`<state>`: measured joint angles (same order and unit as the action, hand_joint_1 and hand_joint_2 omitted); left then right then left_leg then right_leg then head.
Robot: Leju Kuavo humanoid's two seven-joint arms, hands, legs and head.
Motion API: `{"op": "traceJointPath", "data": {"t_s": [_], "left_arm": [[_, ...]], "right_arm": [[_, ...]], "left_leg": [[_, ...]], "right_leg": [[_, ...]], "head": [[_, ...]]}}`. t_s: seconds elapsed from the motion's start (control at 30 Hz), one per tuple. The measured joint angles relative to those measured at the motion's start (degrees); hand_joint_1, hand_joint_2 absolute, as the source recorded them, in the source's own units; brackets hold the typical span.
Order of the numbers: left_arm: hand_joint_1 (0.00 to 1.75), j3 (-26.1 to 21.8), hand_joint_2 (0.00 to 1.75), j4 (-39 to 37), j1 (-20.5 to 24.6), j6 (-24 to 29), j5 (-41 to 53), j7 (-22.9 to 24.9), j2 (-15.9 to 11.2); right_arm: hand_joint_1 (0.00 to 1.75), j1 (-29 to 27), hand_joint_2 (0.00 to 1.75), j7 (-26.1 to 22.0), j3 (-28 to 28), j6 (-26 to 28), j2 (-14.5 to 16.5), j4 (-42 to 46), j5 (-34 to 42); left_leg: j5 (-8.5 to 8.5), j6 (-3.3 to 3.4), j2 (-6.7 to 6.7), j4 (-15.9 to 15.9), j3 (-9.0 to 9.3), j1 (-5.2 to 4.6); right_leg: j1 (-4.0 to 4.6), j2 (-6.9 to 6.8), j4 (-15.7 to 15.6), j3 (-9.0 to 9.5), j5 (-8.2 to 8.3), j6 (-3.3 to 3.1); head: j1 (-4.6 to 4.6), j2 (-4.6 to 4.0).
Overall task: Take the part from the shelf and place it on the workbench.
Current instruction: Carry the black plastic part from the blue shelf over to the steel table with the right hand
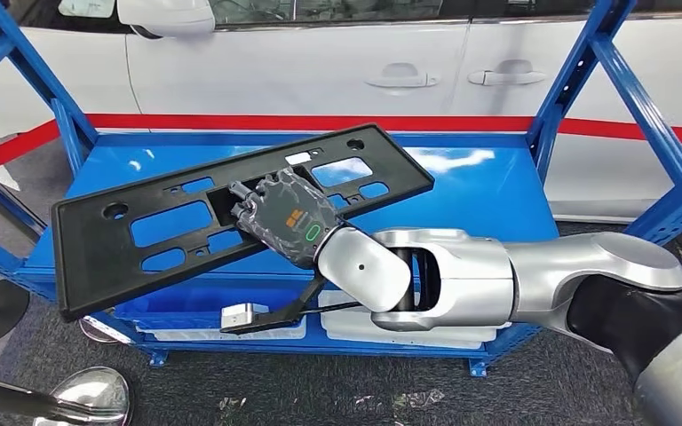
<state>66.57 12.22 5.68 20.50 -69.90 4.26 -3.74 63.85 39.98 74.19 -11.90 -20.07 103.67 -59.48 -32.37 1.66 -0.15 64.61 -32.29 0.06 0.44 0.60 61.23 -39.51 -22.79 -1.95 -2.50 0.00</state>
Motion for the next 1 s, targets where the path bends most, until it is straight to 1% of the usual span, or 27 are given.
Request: {"op": "traceJointPath", "data": {"t_s": [0.03, 0.07, 0.1, 0.17, 0.2, 0.23, 0.3, 0.33, 0.37, 0.4, 0.43, 0.47, 0.5, 0.53, 0.57, 0.6, 0.67, 0.7, 0.73, 0.77, 0.8, 0.83, 0.87, 0.9, 0.93, 0.97, 1.0], "left_arm": [[0.00, 0.01, 1.75, -0.01, 0.04, -0.02, 0.00, 0.01, -0.10], [0.00, 0.01, 1.75, -0.02, 0.11, -0.03, 0.00, 0.00, -0.19], [0.00, 0.01, 1.75, -0.03, 0.22, -0.03, 0.00, -0.01, -0.26], [0.00, 0.01, 1.75, -0.02, 0.41, -0.04, 0.00, -0.02, -0.15], [0.00, 0.01, 1.75, -0.02, 0.49, -0.03, 0.00, -0.01, -0.10], [0.00, 0.01, 1.75, -0.02, 0.49, -0.02, 0.00, 0.01, -0.04], [0.00, 0.01, 1.75, -0.02, 0.43, 0.00, 0.00, 0.05, 0.06], [0.00, 0.01, 1.75, -0.02, 0.38, 0.00, 0.00, 0.07, 0.08], [0.00, 0.01, 1.75, -0.02, 0.36, 0.01, 0.00, 0.07, 0.09], [0.00, 0.01, 1.75, -0.02, 0.36, 0.02, 0.00, 0.07, 0.09], [0.00, 0.01, 1.75, -0.02, 0.36, 0.02, 0.00, 0.07, 0.10], [0.00, 0.01, 1.75, -0.02, 0.37, 0.03, 0.00, 0.07, 0.11], [0.00, 0.01, 1.75, -0.02, 0.37, 0.03, 0.00, 0.07, 0.06], [0.00, 0.01, 1.75, -0.02, 0.37, 0.03, 0.00, 0.07, 0.04], [0.00, 0.01, 1.75, -0.02, 0.36, 0.04, 0.00, 0.07, 0.03], [0.00, 0.01, 1.75, -0.02, 0.32, 0.04, 0.00, 0.08, 0.03], [0.00, 0.01, 1.75, -0.02, 0.14, 0.04, 0.00, 0.10, 0.12], [0.00, 0.02, 1.75, -0.02, 0.04, 0.03, 0.00, 0.12, 0.14], [0.00, 0.02, 1.75, -0.02, -0.02, 0.04, 0.00, 0.14, 0.15], [0.00, 0.03, 1.75, -0.02, -0.03, 0.04, 0.00, 0.15, 0.16], [0.00, 0.03, 1.75, -0.02, 0.01, 0.04, 0.00, 0.15, 0.17], [0.00, 0.03, 1.75, -0.02, 0.06, 0.04, 0.00, 0.15, 0.18], [0.00, 0.03, 1.75, -0.02, 0.10, 0.04, 0.00, 0.15, 0.18], [0.00, 0.03, 1.75, -0.02, 0.14, 0.04, 0.00, 0.15, 0.18], [0.00, 0.03, 1.75, -0.02, 0.16, 0.04, 0.00, 0.16, 0.18], [0.00, 0.03, 1.75, -0.02, 0.20, 0.04, 0.00, 0.19, 0.17], [0.00, 0.03, 1.75, -0.02, 0.27, 0.08, 0.00, 0.22, 0.12]], "right_arm": [[1.75, 0.05, 1.75, -0.01, -0.01, -0.06, -0.03, -0.01, -0.01], [1.75, 0.13, 1.75, -0.01, -0.01, -0.11, -0.05, -0.01, -0.02], [1.75, 0.20, 1.75, -0.01, -0.01, -0.15, -0.08, -0.01, -0.03], [1.75, 0.27, 1.75, -0.03, -0.02, -0.18, -0.14, 0.01, -0.04], [1.75, 0.36, 1.75, -0.04, -0.02, -0.20, -0.17, 0.01, -0.04], [1.75, 0.49, 1.75, -0.04, -0.02, -0.24, -0.20, 0.01, -0.04], [1.75, 0.70, 1.75, -0.02, -0.01, -0.34, -0.25, -0.01, -0.04], [1.75, 0.69, 1.75, -0.02, 0.00, -0.38, -0.26, -0.01, -0.04], [1.75, 0.64, 1.75, -0.02, 0.01, -0.40, -0.28, -0.01, -0.03], [1.75, 0.61, 1.75, -0.02, 0.01, -0.41, -0.29, -0.01, -0.03], [1.75, 0.60, 1.75, -0.02, 0.01, -0.41, -0.30, -0.01, -0.03], [1.75, 0.63, 1.75, -0.02, 0.01, -0.41, -0.30, -0.01, -0.02], [1.75, 0.68, 1.75, -0.02, 0.01, -0.41, -0.30, -0.01, -0.03], [1.75, 0.70, 1.75, -0.03, 0.01, -0.40, -0.29, 0.02, -0.02], [1.75, 0.71, 1.75, -0.03, 0.01, -0.39, -0.28, 0.04, -0.02], [1.75, 0.72, 1.75, -0.03, 0.00, -0.39, -0.28, 0.04, -0.02], [1.75, 0.73, 1.75, -0.03, 0.00, -0.40, -0.28, 0.00, -0.02], [1.75, 0.77, 1.75, -0.03, 0.01, -0.41, -0.26, -0.02, -0.02], [1.75, 0.81, 1.75, -0.04, 0.01, -0.41, -0.24, -0.03, -0.02], [1.75, 0.86, 1.75, -0.04, 0.01, -0.41, -0.22, -0.03, -0.02], [1.75, 0.87, 1.75, -0.04, 0.01, -0.41, -0.21, -0.04, -0.02], [1.75, 0.87, 1.75, -0.04, 0.02, -0.41, -0.21, -0.04, -0.02], [1.75, 0.86, 1.75, -0.04, 0.02, -0.41, -0.21, -0.05, -0.02], [1.75, 0.85, 1.75, -0.04, 0.03, -0.41, -0.22, -0.05, -0.02], [1.75, 0.85, 1.75, -0.04, 0.03, -0.41, -0.22, -0.05, -0.01], [1.75, 0.86, 1.75, -0.04, 0.03, -0.41, -0.23, -0.05, 0.02], [1.75, 0.88, 1.75, -0.03, 0.03, -0.41, -0.23, -0.04, 0.05]], "left_leg": [[0.86, 0.80, 0.25, -3.05, 1.78, -0.44], [1.26, 1.40, 0.46, -4.99, 2.66, -0.82], [1.48, 1.66, 0.68, -5.68, 2.70, -1.06], [3.11, 1.82, 0.77, -7.24, 2.60, -1.18], [4.13, 1.83, 0.82, -8.22, 2.63, -0.99], [5.25, 1.79, 0.92, -9.13, 2.49, -0.70], [6.84, 1.51, 1.07, -9.69, 1.40, -0.28], [7.37, 1.29, 1.14, -9.49, 0.53, -0.14], [7.80, 1.03, 1.17, -9.16, -0.38, 0.04], [8.17, 0.72, 1.17, -8.69, -1.35, 0.30], [8.48, 0.37, 1.17, -8.06, -2.36, 0.64], [8.66, -0.05, 1.16, -7.24, -3.36, 0.98], [8.79, -0.53, 1.10, -6.36, -4.38, 1.20], [8.92, -1.01, 1.02, -5.58, -5.16, 1.28], [9.10, -1.49, 0.93, -5.00, -5.74, 1.25], [9.44, -1.94, 0.83, -4.82, -6.10, 1.20], [9.90, -2.69, 0.72, -4.80, -6.47, 1.37], [9.04, -2.96, 0.67, -4.27, -6.89, 1.50], [7.12, -3.15, 0.63, -2.75, -7.53, 1.59], [4.36, -3.25, 0.59, -0.20, -8.36, 1.65], [1.42, -3.29, 0.58, 3.15, -9.22, 1.64], [-0.75, -3.28, 0.56, 6.53, -9.81, 1.61], [-1.67, -3.18, 0.55, 9.03, -9.87, 1.57], [-1.33, -2.96, 0.54, 10.09, -9.20, 1.48], [-0.01, -2.59, 0.51, 9.33, -7.62, 1.30], [1.43, -2.00, 0.46, 6.85, -5.08, 0.97], [1.89, -1.20, 0.41, 3.19, -2.13, 0.59]], "right_leg": [[0.04, -0.08, -0.14, -0.09, 0.37, 0.08], [-0.10, -0.24, -0.33, -0.13, 0.75, 0.27], [-0.31, -0.43, -0.64, -0.11, 1.20, 0.57], [-0.49, -0.66, -1.40, -0.04, 1.93, 1.22], [-0.38, -0.62, -1.18, -0.27, 1.23, 1.51], [-0.30, -0.54, 0.04, -0.72, -0.51, 1.79], [-0.56, -0.42, 5.80, -2.22, -5.97, 2.36], [-0.88, -0.41, 9.17, -2.79, -7.96, 2.71], [-1.24, -0.44, 11.63, -2.88, -8.73, 3.12], [-1.63, -0.47, 12.39, -2.14, -8.27, 3.59], [-2.04, -0.53, 11.22, -0.43, -7.07, 4.12], [-2.47, -0.60, 8.29, 2.03, -6.10, 4.71], [-2.60, -0.62, 4.89, 4.50, -5.89, 5.16], [-2.61, -0.56, 2.36, 6.15, -5.99, 5.14], [-2.53, -0.44, 0.86, 6.91, -6.52, 4.77], [-2.28, -0.32, 0.59, 6.81, -6.72, 4.07], [-2.30, -0.28, 0.63, 5.96, -5.98, 2.50], [-2.31, -0.32, 0.50, 5.49, -5.38, 1.89], [-2.34, -0.35, 0.33, 4.94, -4.72, 1.35], [-2.33, -0.38, 0.25, 4.29, -4.06, 0.96], [-2.21, -0.36, 0.21, 3.51, -3.43, 0.72], [-2.03, -0.33, 0.22, 2.69, -2.79, 0.55], [-1.82, -0.30, 0.24, 1.82, -2.15, 0.48], [-1.60, -0.26, 0.25, 0.97, -1.51, 0.43], [-1.38, -0.23, 0.26, 0.18, -0.90, 0.42], [-1.20, -0.20, 0.26, -0.52, -0.29, 0.42], [-1.07, -0.21, 0.26, -1.03, 0.27, 0.46]], "head": [[-0.11, 0.00], [-0.13, 0.00], [-0.15, 0.00], [0.02, 0.00], [-0.08, 0.00], [-0.20, 0.00], [-0.47, 0.00], [-0.51, 0.00], [-0.52, 0.00], [-0.51, 0.00], [-0.51, 0.00], [-0.53, 0.00], [-0.64, 0.00], [-0.74, 0.00], [-0.83, 0.00], [-0.91, 0.00], [-0.91, 0.00], [-0.91, 0.00], [-0.89, 0.00], [-0.86, 0.00], [-0.84, 0.00], [-0.85, 0.00], [-0.85, 0.00], [-0.86, 0.00], [-0.86, 0.00], [-0.86, 0.00], [-0.88, 0.00]]}}
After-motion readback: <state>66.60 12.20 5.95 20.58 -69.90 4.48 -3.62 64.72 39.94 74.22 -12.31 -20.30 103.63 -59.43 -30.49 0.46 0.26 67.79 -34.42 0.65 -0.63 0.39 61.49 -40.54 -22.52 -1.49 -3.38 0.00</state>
